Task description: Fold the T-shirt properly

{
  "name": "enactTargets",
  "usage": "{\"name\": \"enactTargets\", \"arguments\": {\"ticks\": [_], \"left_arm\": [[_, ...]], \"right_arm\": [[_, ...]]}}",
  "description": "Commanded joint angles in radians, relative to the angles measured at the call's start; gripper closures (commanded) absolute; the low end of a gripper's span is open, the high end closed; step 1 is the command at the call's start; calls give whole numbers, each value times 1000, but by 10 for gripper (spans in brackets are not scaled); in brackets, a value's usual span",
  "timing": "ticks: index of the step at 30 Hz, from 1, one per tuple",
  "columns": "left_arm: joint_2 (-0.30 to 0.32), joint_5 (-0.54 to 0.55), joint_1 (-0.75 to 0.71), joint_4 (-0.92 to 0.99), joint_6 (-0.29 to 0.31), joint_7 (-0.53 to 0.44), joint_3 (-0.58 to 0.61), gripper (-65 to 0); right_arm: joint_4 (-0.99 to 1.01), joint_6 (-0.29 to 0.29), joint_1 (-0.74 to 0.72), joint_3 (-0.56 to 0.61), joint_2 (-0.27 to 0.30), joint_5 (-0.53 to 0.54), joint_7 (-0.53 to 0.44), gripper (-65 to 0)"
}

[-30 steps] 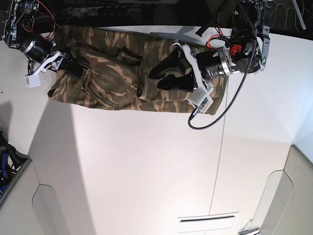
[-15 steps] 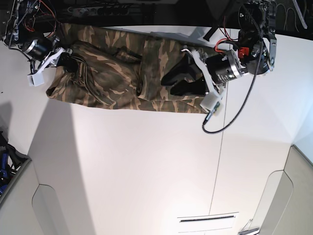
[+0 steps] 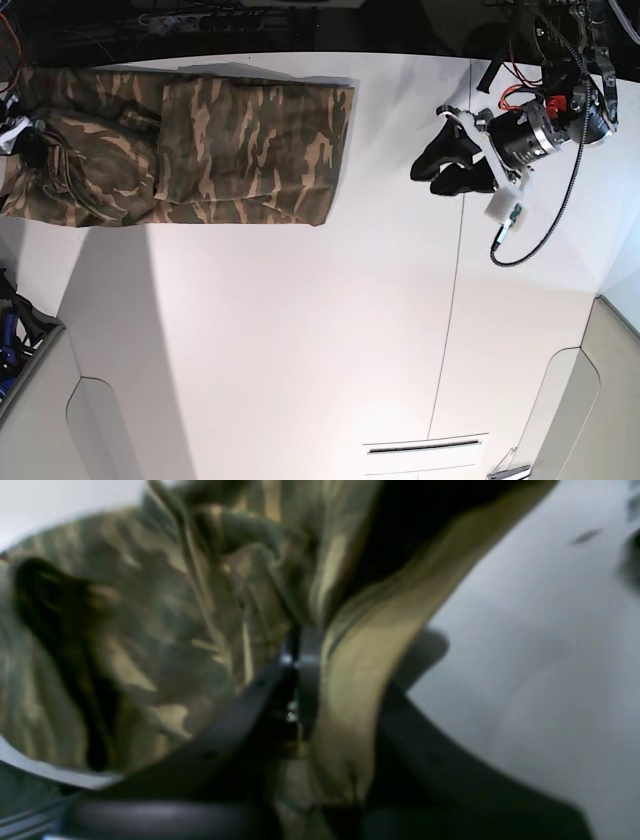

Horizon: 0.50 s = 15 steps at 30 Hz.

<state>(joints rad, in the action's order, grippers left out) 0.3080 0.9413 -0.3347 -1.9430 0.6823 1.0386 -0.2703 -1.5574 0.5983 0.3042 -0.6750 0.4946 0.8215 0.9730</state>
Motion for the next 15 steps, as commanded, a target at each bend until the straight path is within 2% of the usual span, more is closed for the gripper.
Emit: {"name": "enactTargets", "arguments": {"ticks": [1, 4, 7, 11, 15], "left_arm": [[8, 25, -6, -15, 10, -18, -2, -294], [7, 27, -39, -15, 10, -17, 6, -295], [5, 27, -80, -14, 10, -17, 37, -295], [5, 19, -113, -2, 10, -18, 124, -295], [5, 19, -114, 35, 10, -37, 212, -295]], "right_arm": [[-22, 0, -27, -26, 30, 24, 10, 0], [-37, 0, -80, -65, 31, 81, 92, 0], [-80, 0, -107, -70, 23, 83, 96, 0], [-199, 0, -134, -62, -40, 79, 108, 0], [-375, 0, -135, -28, -136, 67, 159, 0]]}}
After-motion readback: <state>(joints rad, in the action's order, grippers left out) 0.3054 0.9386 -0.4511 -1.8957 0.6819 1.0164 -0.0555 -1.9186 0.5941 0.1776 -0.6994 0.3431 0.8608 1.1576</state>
